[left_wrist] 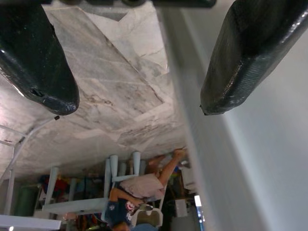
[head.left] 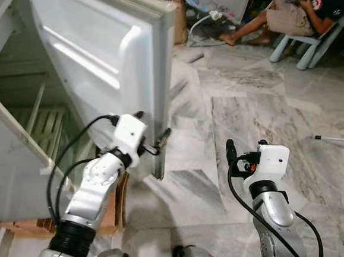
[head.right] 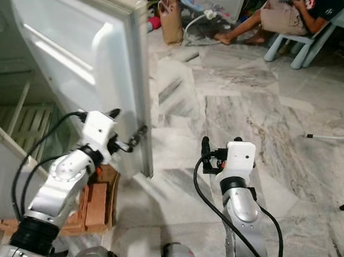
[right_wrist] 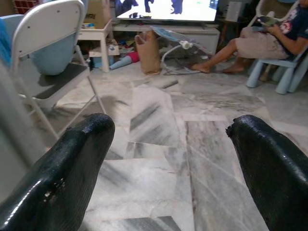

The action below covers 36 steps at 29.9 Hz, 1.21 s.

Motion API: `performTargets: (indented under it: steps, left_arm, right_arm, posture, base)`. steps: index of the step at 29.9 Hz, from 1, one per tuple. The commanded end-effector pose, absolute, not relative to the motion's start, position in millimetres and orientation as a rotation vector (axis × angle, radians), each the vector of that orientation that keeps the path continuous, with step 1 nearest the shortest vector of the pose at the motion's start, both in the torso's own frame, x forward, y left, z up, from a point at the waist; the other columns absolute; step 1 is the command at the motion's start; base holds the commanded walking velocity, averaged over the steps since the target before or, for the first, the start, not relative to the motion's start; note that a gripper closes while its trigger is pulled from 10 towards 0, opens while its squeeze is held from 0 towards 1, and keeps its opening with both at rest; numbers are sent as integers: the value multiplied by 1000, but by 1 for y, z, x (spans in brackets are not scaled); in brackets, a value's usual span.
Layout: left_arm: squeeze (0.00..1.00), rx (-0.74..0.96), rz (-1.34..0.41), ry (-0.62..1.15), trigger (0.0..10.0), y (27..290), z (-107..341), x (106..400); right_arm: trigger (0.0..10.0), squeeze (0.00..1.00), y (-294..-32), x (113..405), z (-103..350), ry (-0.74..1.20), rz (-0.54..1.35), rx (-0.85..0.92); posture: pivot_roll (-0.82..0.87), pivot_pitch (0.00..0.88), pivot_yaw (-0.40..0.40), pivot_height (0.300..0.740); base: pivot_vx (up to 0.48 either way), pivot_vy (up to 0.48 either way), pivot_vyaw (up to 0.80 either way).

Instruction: Restocking fridge

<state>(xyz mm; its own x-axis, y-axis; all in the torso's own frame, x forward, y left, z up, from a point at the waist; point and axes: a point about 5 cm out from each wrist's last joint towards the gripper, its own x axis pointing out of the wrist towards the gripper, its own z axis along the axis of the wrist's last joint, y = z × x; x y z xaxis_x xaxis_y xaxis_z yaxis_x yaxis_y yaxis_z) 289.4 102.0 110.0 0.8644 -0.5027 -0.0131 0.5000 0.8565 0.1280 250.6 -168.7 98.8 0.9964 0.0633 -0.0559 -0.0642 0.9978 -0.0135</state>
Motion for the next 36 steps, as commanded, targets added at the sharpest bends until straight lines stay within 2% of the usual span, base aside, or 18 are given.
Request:
performTargets:
  steps: [1,8,14,16,17,19,20,22,23,25,30,36]
  left_arm:
    - [0,164,-504,17,10000,104,105,296]
    - [0,183,-461,22,10000,100,109,317]
    - [0,191,-452,20,10000,94,113,329]
    - [0,193,-498,0,10000,78,118,337]
    - [0,193,-498,0,10000,78,118,337]
    - [0,219,-562,-31,10000,57,124,340]
    - [0,219,-562,-31,10000,57,124,340]
    - [0,215,-620,-53,10000,38,130,341]
    - [0,215,-620,-53,10000,38,130,341]
    - [0,204,-691,-82,10000,17,136,340]
    - [0,194,-724,-89,10000,6,135,339]
    - [0,205,-738,-82,10000,8,128,337]
  right_arm:
    - [10000,0,-169,252,101,43,53,-16]
    - [10000,0,-171,254,103,35,50,-22]
    - [10000,0,-173,254,104,30,41,-26]
    - [10000,0,-173,253,103,31,38,-29]
    - [10000,0,-173,253,103,31,38,-29]
    - [10000,0,-172,253,102,32,36,-28]
    - [10000,0,-172,253,102,32,36,-28]
    - [10000,0,-171,254,102,32,36,-26]
    - [10000,0,-171,254,102,32,36,-26]
    - [10000,0,-169,255,102,27,36,-24]
    - [10000,0,-171,253,102,27,27,-24]
    - [10000,0,-170,253,101,29,24,-21]
  posture:
    - [-82,84,3,740]
    - [-89,83,2,740]
    - [-99,81,6,740]
    - [-99,81,6,740]
    - [-99,81,6,740]
    - [-98,77,8,740]
    - [-98,77,8,740]
    - [-100,76,8,740]
    - [-100,76,8,740]
    - [-106,74,11,740]
    - [-113,75,17,740]
    - [-107,77,16,740]
  base:
    - [412,0,0]
    - [307,0,0]
    - [0,0,0]
    - [0,0,0]
    - [0,0,0]
    - [0,0,0]
    - [0,0,0]
    - [0,0,0]
    - [0,0,0]
    - [0,0,0]
    - [245,0,0]
    - [407,0,0]
